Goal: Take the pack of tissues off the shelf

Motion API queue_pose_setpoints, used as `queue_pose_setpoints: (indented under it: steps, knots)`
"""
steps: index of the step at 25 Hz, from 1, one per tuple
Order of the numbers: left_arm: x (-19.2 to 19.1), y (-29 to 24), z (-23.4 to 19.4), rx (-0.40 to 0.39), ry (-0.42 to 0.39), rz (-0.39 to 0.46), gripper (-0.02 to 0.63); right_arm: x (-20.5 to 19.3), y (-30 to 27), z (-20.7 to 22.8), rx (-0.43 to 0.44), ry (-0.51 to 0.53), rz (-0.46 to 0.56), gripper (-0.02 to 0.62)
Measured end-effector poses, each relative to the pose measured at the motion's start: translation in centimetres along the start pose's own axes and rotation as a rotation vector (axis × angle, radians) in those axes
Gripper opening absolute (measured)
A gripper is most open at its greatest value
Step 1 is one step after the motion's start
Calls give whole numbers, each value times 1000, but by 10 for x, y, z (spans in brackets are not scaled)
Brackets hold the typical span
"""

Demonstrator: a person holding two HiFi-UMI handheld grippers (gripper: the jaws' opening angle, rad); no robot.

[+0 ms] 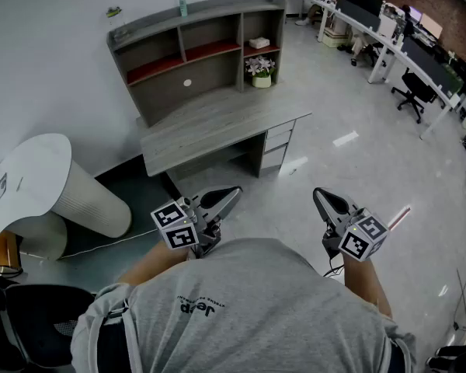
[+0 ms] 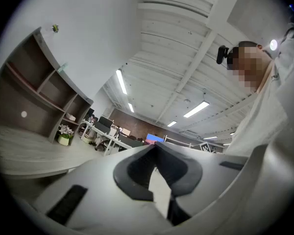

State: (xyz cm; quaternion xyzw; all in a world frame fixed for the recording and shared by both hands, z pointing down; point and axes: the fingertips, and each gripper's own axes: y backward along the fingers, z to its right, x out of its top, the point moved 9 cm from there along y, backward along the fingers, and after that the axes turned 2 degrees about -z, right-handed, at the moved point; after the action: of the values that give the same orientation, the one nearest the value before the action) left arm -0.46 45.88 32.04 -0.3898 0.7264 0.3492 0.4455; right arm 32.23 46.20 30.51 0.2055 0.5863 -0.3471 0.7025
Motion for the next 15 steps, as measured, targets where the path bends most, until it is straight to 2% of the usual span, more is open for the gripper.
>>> queue_pose_setpoints:
  steps: [15]
  knots:
    - [-8, -1, 3, 6, 21, -2, 28, 3, 8, -1, 6, -23, 17, 14]
